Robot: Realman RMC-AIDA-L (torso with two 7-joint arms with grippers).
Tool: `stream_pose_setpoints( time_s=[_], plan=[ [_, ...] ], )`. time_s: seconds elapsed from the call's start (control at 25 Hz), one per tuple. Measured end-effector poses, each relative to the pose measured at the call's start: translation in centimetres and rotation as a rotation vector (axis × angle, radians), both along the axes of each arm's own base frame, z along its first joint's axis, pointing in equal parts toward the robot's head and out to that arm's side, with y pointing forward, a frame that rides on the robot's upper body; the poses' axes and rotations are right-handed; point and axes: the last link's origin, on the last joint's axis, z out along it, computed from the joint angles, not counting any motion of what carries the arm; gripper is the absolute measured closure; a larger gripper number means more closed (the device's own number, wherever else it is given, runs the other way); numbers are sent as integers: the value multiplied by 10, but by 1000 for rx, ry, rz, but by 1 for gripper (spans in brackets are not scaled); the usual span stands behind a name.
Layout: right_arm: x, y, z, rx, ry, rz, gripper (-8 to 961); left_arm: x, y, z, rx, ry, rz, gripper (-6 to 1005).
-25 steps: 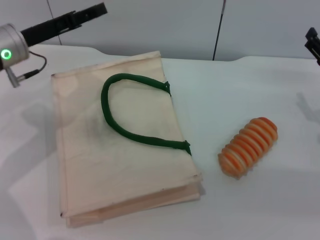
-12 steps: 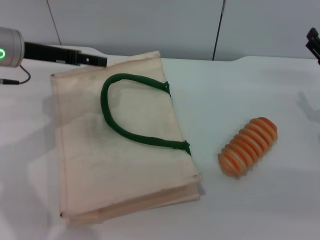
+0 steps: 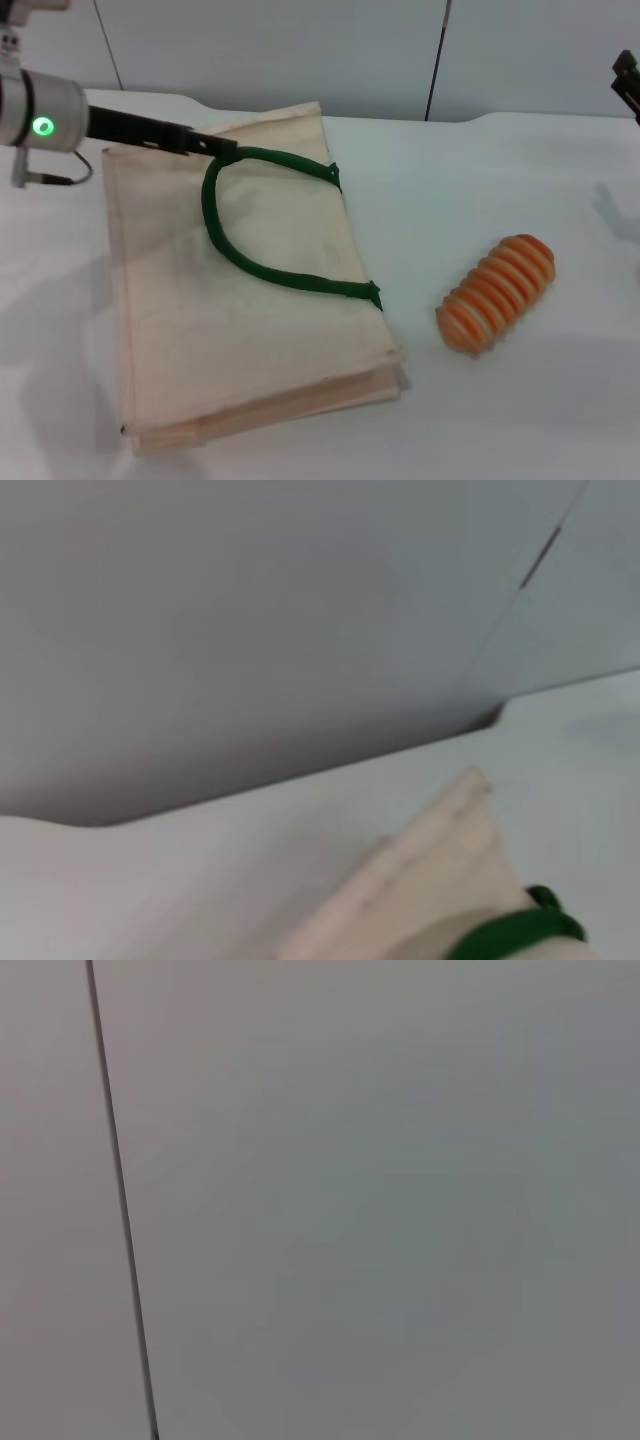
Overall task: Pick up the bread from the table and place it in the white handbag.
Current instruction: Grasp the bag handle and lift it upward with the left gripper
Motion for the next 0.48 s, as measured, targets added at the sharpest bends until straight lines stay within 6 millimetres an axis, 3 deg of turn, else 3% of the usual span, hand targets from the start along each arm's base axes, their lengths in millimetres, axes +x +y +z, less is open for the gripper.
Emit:
stream_pose_setpoints(
  time_s=[0.48],
  plan=[
    [-3, 2, -1, 1, 2, 10, 59, -3, 5, -24, -1, 34, 17, 186]
  ],
)
